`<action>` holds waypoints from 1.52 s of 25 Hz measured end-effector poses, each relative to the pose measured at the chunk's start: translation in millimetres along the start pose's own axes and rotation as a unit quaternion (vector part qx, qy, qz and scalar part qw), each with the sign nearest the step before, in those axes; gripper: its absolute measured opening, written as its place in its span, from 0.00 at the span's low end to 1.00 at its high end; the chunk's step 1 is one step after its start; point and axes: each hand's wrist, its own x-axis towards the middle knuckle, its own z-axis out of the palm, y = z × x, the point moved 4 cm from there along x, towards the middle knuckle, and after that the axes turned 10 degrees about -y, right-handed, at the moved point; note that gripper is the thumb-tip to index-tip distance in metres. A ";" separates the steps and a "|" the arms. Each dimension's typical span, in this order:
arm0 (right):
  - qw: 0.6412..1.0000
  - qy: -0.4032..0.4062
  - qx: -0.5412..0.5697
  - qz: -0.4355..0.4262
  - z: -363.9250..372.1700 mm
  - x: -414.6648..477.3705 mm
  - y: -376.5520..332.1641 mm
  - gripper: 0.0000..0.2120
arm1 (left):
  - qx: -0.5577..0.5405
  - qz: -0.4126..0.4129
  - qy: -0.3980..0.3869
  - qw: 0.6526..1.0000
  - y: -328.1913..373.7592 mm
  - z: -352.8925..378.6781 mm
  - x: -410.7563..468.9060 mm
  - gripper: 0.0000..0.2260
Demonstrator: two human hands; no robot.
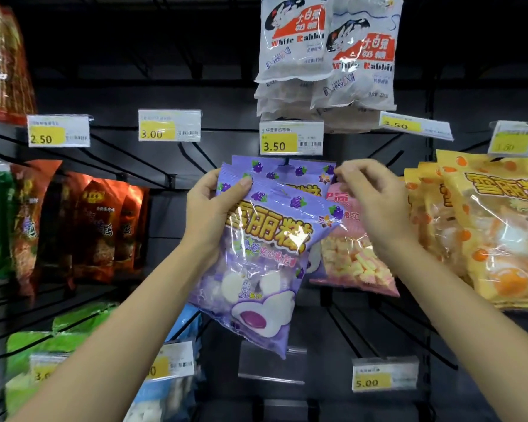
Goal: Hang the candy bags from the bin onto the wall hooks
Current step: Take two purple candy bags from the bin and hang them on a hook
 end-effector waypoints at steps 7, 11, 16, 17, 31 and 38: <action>0.989 -0.067 0.071 0.110 12.0 -7.2 8.2 0.11 | 0.010 -0.012 0.032 0.999 0.4 17.5 7.4 0.02; 0.992 -0.041 0.059 0.102 10.1 16.1 6.2 0.06 | 0.017 -0.051 0.049 0.997 -1.3 16.0 22.3 0.04; 0.992 -0.052 0.077 0.080 15.3 40.1 0.7 0.08 | 0.011 -0.054 0.060 0.997 1.5 13.3 35.7 0.03; 0.992 -0.044 0.087 0.079 15.2 43.5 0.5 0.09 | 0.012 -0.051 0.055 0.997 2.8 13.8 37.2 0.04; 0.997 -0.027 0.032 0.072 18.5 43.1 28.4 0.05 | 0.107 -0.027 0.081 0.991 -9.3 10.3 36.3 0.10; 0.996 -0.086 -0.024 -0.014 14.0 -11.4 38.3 0.34 | 0.233 0.000 -0.063 0.970 -21.2 -3.6 -26.1 0.34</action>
